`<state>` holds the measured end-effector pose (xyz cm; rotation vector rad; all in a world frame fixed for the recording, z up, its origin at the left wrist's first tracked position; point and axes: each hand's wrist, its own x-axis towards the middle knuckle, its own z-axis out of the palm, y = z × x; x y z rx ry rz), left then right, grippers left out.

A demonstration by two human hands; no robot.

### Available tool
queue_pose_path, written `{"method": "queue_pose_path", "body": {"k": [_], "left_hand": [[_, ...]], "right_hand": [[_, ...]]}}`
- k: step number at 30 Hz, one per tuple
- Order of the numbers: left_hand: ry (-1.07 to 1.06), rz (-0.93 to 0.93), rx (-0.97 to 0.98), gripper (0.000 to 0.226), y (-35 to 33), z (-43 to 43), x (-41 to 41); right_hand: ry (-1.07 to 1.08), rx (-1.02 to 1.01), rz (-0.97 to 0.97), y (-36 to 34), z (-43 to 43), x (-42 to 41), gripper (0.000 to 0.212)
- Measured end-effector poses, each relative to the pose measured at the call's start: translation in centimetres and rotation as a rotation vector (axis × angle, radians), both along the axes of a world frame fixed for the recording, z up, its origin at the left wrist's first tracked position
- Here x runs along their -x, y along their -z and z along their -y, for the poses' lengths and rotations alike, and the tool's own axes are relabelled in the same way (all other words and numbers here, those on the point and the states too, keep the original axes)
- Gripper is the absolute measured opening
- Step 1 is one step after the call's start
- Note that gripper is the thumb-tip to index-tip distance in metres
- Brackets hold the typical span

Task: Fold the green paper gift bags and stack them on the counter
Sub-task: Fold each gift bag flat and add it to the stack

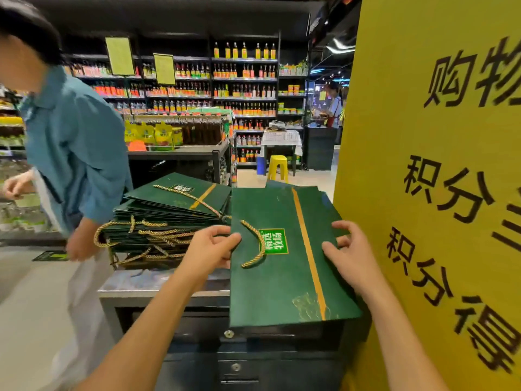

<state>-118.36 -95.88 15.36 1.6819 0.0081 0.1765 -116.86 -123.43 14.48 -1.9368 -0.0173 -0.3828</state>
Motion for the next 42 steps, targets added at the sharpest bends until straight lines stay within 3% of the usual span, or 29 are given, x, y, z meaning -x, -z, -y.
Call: {"method": "queue_pose_path", "body": {"k": [7, 9, 12, 15, 18, 21, 25, 27, 32, 36, 40, 42], "left_hand": [[0.079, -0.053, -0.004, 0.022, 2.4, -0.1, -0.4], [0.075, -0.047, -0.018, 0.021, 2.6, -0.1, -0.5], [0.07, -0.041, -0.031, 0.021, 2.7, -0.1, -0.5], [0.066, -0.028, -0.047, 0.017, 2.5, 0.1, 0.0], [0.069, -0.012, -0.056, 0.015, 2.3, 0.3, 0.6], [0.073, -0.006, -0.055, 0.013, 2.3, 0.1, 0.8], [0.064, -0.001, -0.067, 0.013, 2.4, -0.1, 0.6], [0.061, -0.001, -0.073, 0.013, 2.6, -0.2, 0.4], [0.063, -0.015, -0.086, 0.015, 2.9, -0.5, 0.3], [0.06, -0.013, -0.076, 0.018, 2.9, -0.6, 0.3], [0.064, -0.014, -0.084, 0.014, 3.0, -0.5, 0.4], [0.067, -0.011, -0.076, 0.012, 2.9, -0.4, 0.4]], "right_hand": [[0.192, 0.538, 0.071, 1.3, -0.9, 0.2, 0.03], [0.175, 0.52, 0.162, 1.0, -2.3, 0.2, 0.024], [-0.022, 0.375, 0.239, 0.7, -5.5, 0.2, 0.014], [-0.157, 0.369, 0.267, 1.0, -8.6, -0.6, 0.028], [-0.141, 0.481, 0.307, 1.6, -10.4, -1.8, 0.04], [-0.075, 0.497, 0.404, 2.6, -11.1, -2.3, 0.024], [-0.064, 0.46, 0.505, 3.7, -11.1, -2.6, 0.003], [-0.102, 0.392, 0.491, 3.7, -10.9, -2.7, 0.006], [-0.122, -0.142, 0.318, 2.8, -9.6, -2.2, 0.007], [-0.1, -0.412, 0.198, 2.6, -8.8, -2.3, 0.009], [-0.21, -0.308, 0.179, 2.4, -8.2, -2.1, 0.003], [-0.337, -0.209, 0.197, 2.2, -7.7, -1.7, 0.018]]}}
